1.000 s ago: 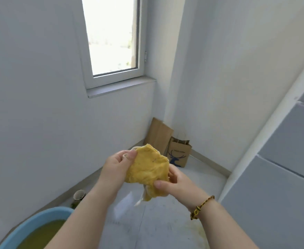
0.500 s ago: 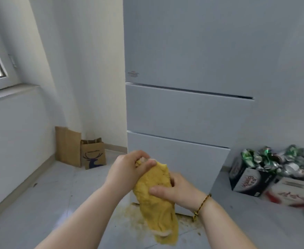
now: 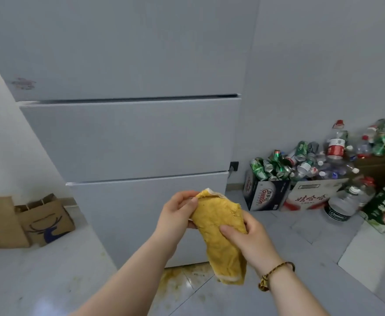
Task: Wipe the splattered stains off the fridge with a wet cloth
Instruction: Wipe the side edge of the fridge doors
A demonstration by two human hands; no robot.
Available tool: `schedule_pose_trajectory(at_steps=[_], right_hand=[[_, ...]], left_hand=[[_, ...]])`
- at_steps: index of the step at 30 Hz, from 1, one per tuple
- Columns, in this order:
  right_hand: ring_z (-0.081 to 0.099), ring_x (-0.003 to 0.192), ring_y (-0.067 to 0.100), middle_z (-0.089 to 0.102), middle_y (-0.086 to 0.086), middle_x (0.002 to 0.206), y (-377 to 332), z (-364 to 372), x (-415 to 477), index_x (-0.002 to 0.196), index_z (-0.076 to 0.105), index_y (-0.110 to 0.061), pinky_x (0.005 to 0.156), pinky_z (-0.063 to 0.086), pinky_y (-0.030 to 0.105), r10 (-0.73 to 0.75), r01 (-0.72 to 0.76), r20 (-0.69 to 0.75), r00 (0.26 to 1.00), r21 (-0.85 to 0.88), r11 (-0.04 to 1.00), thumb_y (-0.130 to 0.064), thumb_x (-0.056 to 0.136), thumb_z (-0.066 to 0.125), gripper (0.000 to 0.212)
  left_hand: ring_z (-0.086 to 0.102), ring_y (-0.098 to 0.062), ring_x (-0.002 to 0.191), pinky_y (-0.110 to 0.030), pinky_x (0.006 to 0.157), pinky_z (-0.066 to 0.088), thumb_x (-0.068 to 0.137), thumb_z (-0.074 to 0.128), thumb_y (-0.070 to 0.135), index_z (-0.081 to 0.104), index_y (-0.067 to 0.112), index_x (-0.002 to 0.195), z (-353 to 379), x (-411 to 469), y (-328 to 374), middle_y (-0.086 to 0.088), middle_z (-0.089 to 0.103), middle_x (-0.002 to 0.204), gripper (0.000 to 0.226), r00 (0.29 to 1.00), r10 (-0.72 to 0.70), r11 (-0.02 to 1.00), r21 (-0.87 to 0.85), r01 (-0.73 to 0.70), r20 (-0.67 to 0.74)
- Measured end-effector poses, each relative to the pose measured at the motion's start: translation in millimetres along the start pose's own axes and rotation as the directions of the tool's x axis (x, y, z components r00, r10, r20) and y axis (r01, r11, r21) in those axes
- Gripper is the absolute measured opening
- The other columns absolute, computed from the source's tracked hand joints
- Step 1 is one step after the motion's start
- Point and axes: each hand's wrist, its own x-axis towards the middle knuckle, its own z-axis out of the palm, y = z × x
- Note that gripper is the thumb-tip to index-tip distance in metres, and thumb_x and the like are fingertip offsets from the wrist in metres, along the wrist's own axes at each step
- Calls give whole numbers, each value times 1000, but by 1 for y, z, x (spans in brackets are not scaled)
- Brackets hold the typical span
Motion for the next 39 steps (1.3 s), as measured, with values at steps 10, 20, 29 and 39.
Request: schedule_pose_trajectory(at_steps=[10,20,29,39], right_hand=[[61,84,10,65,-6,87,55,-91,125,85,58,-26,65,46,19,135,-118,-304,943,72,990,-8,82,65,19],[52,67,16,56,5,76,118,-162,257,75,49,-17,49,42,15,190,-209,-199,961,-83,974,-3,86,55,19],[55,71,6,60,-2,80,204,-170,352,76,51,-25,54,43,12,102,-101,98,990,-20,995,-6,86,57,22],[66,87,7,71,-9,89,317,-117,400,95,63,-28,79,53,29,-305,187,375,875,319,929,-15,83,61,18]], left_hand=[[57,-7,79,-11,66,44,94,44,7,58,21,99,89,158,-51,8,60,90,21,998,-51,977,204,58,-43],[26,-18,138,-24,107,24,90,43,14,27,23,141,142,225,-146,19,9,140,54,965,226,695,716,-62,-136],[5,-5,142,-26,110,12,95,25,41,6,35,145,158,257,-240,17,-3,154,53,688,698,392,910,-133,-200],[3,1,139,-51,101,25,88,31,62,12,50,139,132,296,-349,26,-4,150,56,375,894,297,951,-85,-246]])
